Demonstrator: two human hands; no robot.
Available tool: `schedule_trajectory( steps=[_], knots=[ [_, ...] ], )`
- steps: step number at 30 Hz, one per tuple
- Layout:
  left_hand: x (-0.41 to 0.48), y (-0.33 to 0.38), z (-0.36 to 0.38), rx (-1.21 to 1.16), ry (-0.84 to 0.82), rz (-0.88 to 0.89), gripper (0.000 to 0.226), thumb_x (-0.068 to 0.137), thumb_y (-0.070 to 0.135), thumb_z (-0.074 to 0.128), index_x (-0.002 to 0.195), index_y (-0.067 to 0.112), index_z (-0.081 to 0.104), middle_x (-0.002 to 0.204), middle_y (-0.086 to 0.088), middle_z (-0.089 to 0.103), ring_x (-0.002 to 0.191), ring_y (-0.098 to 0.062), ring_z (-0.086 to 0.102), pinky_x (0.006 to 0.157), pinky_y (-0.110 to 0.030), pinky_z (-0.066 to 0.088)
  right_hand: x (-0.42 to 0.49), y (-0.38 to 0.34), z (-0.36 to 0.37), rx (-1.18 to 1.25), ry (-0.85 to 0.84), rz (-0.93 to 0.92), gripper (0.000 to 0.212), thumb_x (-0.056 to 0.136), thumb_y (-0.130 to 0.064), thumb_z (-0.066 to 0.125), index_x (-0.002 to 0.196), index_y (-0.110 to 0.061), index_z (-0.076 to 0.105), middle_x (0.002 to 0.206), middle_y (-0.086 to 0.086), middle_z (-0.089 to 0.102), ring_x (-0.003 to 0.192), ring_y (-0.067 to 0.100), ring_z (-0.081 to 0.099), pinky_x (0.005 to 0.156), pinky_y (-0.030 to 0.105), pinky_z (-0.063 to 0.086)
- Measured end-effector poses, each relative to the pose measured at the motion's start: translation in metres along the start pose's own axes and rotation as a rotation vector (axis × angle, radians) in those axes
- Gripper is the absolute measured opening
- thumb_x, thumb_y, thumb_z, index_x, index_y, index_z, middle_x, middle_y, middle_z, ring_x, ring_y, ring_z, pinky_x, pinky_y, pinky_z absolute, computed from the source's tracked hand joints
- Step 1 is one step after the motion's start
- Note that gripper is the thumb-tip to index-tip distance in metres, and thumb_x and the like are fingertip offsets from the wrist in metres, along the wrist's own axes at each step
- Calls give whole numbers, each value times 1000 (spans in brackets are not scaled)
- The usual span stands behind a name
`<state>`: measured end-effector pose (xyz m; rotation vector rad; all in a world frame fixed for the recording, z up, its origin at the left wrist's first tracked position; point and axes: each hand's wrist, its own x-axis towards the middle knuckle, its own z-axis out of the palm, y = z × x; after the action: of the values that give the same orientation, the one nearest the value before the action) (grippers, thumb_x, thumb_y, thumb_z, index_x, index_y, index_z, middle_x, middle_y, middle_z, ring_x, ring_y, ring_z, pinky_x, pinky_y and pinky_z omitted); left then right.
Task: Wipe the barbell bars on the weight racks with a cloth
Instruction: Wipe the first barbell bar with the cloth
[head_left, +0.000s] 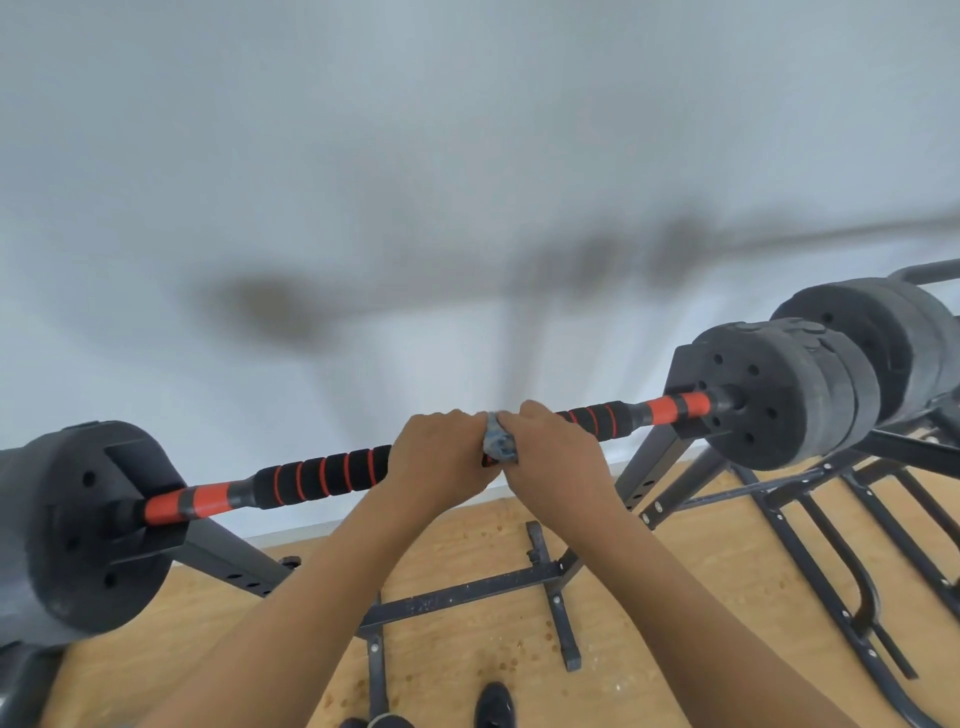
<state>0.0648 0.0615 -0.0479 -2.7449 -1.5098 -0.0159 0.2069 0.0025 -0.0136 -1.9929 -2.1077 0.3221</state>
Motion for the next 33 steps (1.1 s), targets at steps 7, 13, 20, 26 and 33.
schedule_trajectory(
  steps=[7,13,20,26,33],
  knots=[
    [19,-9,-8,-236,-285,-20,34,92,49,62,76,19,59,66,6,62,56,-15,58,56,-30,50,-31,22,22,2,6,-60,81,93,-14,64,159,-35,22,99,-11,41,82,11,49,66,30,52],
    [36,-23,-27,-741,-787,-62,29,90,36,78,80,11,66,63,-2,61,48,-15,52,55,-30,50,-49,23,29,109,35,-18,82,92,-15,68,159,-33,24,96,-12,42,80,11,53,65,32,55],
    [12,-13,-24,-283,-251,-85,47,77,68,76,84,26,56,75,8,65,67,-15,66,61,-29,45,-27,27,1,348,144,34,62,94,-12,60,149,-35,44,101,-9,59,88,10,56,80,30,53],
    [-3,2,3,29,27,-49,29,99,49,49,88,22,53,68,8,53,62,-19,54,60,-31,42,-8,8,9,116,44,35,27,95,-15,48,113,-32,59,96,-8,63,84,23,63,72,40,55],
    [26,-18,-10,-433,-469,-59,33,88,42,70,76,12,64,59,1,62,48,-16,57,55,-30,51,-40,20,22,107,3,0,80,95,-11,59,159,-39,19,109,-10,56,88,17,59,74,35,55]
  ],
)
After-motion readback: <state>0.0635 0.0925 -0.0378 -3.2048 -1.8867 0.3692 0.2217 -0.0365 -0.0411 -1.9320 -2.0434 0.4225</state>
